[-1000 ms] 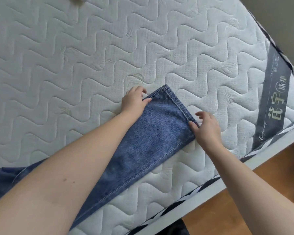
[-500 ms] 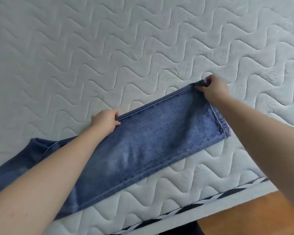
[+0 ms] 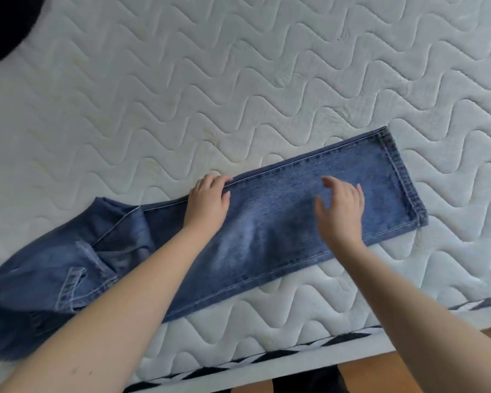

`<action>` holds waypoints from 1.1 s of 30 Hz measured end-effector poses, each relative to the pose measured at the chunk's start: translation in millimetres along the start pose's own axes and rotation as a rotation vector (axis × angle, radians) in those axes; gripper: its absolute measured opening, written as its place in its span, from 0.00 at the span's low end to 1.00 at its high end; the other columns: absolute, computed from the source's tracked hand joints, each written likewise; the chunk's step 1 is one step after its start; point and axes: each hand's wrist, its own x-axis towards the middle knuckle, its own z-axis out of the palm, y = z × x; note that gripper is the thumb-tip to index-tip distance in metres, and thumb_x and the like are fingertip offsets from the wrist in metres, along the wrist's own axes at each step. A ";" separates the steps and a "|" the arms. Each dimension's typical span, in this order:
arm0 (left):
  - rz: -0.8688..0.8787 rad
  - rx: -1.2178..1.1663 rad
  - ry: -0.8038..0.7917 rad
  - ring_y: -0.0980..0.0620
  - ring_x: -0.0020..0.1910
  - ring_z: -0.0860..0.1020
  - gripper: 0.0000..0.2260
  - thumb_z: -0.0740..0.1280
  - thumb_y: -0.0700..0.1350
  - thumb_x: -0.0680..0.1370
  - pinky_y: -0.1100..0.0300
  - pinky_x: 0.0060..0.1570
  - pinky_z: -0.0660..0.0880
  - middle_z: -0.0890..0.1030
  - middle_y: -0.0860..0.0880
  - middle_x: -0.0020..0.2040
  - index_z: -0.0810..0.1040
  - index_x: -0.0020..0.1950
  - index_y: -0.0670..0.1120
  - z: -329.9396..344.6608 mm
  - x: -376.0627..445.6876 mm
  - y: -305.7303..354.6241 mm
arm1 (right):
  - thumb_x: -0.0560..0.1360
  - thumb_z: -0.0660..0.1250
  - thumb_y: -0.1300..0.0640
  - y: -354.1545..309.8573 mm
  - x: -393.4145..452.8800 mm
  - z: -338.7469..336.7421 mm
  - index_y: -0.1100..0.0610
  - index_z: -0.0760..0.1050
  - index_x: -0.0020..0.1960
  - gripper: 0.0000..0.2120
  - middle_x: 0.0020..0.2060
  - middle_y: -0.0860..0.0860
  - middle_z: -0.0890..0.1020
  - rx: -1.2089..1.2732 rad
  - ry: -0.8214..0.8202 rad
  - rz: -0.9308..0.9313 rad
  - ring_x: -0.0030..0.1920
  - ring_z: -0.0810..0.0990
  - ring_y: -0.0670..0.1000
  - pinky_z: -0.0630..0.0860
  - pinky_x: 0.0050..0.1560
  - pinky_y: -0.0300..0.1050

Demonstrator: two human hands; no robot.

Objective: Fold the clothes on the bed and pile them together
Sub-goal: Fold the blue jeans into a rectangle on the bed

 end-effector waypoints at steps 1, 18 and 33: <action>0.022 -0.026 -0.007 0.42 0.59 0.74 0.15 0.64 0.41 0.80 0.48 0.61 0.70 0.76 0.44 0.60 0.75 0.66 0.44 -6.3 -10.6 -7.2 | 0.76 0.65 0.59 -10.6 -17.7 12.3 0.58 0.71 0.68 0.20 0.63 0.55 0.77 -0.016 -0.042 -0.014 0.69 0.69 0.56 0.49 0.76 0.50; -0.336 0.396 0.111 0.39 0.73 0.63 0.33 0.72 0.54 0.74 0.29 0.66 0.58 0.66 0.45 0.75 0.65 0.76 0.50 -111.1 -209.1 -239.9 | 0.81 0.52 0.44 -107.8 -131.7 134.3 0.49 0.41 0.79 0.32 0.79 0.50 0.43 -0.563 -0.437 -0.398 0.78 0.43 0.56 0.43 0.77 0.56; -0.437 -0.394 0.117 0.57 0.39 0.76 0.08 0.69 0.49 0.78 0.63 0.42 0.71 0.81 0.55 0.47 0.75 0.56 0.53 -187.8 -270.0 -254.1 | 0.70 0.76 0.49 -289.4 -250.7 119.6 0.49 0.54 0.78 0.44 0.73 0.47 0.65 0.221 -0.902 -0.285 0.72 0.65 0.48 0.65 0.70 0.45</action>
